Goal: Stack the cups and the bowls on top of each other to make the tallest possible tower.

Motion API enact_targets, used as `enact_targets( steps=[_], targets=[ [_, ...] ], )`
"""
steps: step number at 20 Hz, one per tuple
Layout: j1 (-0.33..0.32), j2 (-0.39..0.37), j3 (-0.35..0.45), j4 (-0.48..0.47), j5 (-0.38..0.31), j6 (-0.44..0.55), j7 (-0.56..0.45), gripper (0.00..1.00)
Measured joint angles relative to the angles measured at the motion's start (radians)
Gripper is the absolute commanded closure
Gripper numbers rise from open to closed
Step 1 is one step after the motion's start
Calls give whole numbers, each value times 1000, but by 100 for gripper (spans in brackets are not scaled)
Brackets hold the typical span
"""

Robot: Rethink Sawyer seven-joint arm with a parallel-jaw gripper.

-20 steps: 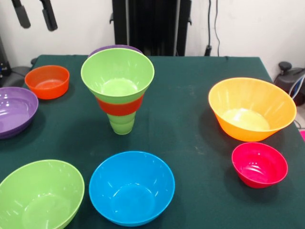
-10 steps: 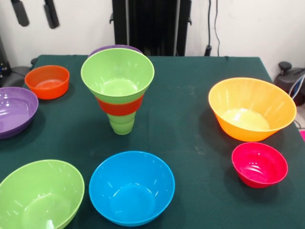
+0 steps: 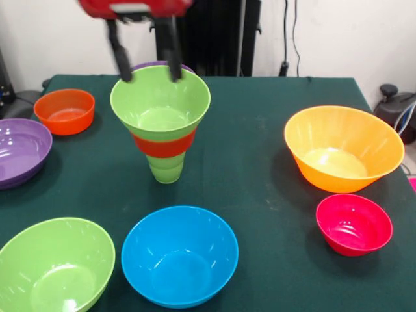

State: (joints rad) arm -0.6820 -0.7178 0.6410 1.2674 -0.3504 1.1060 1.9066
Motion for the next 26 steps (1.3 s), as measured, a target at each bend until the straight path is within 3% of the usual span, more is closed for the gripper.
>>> enact_targets(
  steps=[9, 18, 26],
  targets=[
    [81, 77, -12, -57, 0, 0, 0, 0],
    [85, 96, -28, -120, 0, 6, 0, 0],
    [96, 104, -35, -233, -2, 92, 0, 0]
  ],
)
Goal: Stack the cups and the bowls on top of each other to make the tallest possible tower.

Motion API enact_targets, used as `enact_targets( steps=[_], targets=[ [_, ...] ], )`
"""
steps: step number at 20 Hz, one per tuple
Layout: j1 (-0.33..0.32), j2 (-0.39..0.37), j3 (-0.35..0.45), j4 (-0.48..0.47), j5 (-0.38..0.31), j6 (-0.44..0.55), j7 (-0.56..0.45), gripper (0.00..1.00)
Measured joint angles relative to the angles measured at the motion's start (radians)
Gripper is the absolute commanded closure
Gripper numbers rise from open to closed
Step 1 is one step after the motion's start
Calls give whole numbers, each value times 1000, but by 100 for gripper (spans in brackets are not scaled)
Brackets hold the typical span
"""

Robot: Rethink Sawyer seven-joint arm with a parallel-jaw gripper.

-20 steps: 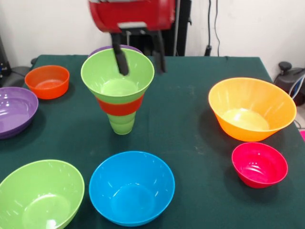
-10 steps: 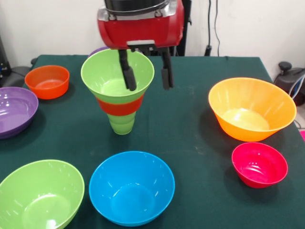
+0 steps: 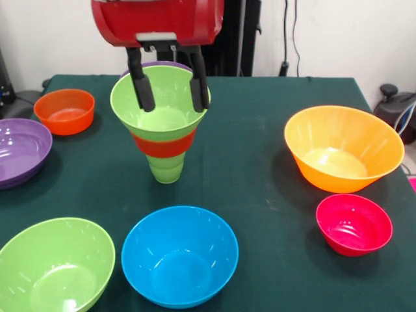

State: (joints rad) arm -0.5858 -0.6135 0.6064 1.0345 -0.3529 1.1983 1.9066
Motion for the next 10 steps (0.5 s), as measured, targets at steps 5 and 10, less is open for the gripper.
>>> enact_targets(
  steps=[5, 10],
  targets=[
    [39, 34, 0, -124, -2, 42, 0, 0],
    [93, 88, 0, -233, -3, 37, 0, 0]
  ],
)
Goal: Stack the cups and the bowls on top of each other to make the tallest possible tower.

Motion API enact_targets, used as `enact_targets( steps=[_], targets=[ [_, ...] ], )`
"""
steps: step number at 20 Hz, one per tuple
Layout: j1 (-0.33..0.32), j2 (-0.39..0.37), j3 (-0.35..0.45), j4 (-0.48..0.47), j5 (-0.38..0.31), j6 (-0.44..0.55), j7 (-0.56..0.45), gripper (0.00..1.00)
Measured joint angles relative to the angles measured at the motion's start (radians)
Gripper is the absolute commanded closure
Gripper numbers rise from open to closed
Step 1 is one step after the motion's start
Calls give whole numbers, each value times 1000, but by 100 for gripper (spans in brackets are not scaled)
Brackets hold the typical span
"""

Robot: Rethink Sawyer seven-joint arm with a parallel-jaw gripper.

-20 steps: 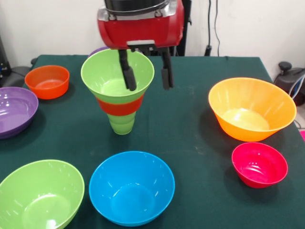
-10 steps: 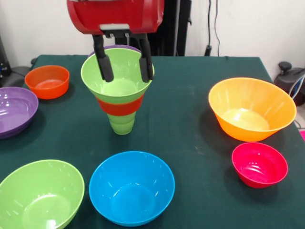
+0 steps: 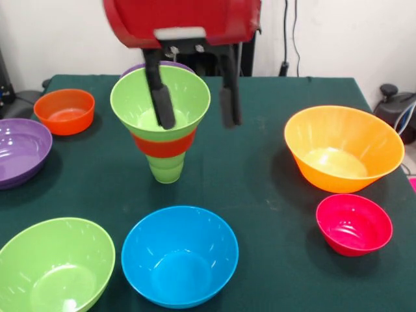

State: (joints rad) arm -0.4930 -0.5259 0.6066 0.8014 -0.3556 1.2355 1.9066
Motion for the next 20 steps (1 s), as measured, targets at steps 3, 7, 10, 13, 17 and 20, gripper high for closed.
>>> enact_targets(
  steps=[3, 7, 10, 13, 17, 20],
  targets=[
    [24, 29, -2, -30, -1, -19, 0, 0],
    [49, 66, -11, -60, -4, -47, 0, 0],
    [67, 99, -25, -84, -6, -63, 0, 0],
    [79, 127, -39, -108, -18, -67, 0, 0],
    [84, 171, -57, -154, -49, -66, 0, 0],
    [83, 202, -64, -200, -74, -66, 0, 0]
  ],
)
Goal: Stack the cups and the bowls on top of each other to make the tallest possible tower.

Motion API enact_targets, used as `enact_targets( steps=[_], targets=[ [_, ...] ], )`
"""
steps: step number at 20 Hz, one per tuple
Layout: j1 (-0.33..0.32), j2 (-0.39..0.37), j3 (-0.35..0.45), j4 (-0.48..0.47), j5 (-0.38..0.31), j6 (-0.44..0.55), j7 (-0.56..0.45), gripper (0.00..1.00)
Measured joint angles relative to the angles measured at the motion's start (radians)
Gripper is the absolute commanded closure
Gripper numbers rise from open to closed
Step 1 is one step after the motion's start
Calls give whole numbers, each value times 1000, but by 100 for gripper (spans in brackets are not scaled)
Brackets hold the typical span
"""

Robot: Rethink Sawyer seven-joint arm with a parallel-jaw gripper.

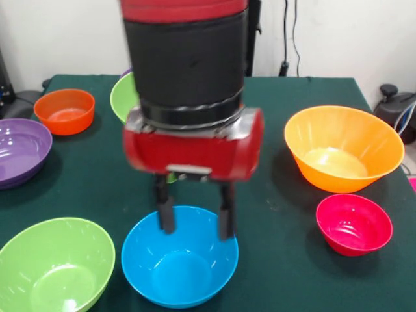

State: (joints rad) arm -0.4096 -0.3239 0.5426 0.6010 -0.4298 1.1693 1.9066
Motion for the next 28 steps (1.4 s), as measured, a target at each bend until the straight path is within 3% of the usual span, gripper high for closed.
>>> enact_targets(
  steps=[6, 28],
  targets=[
    [-1, 46, -9, -90, -32, 0, 0, 0],
    [-2, 23, -157, -88, -8, 0, 0, 0]
  ],
)
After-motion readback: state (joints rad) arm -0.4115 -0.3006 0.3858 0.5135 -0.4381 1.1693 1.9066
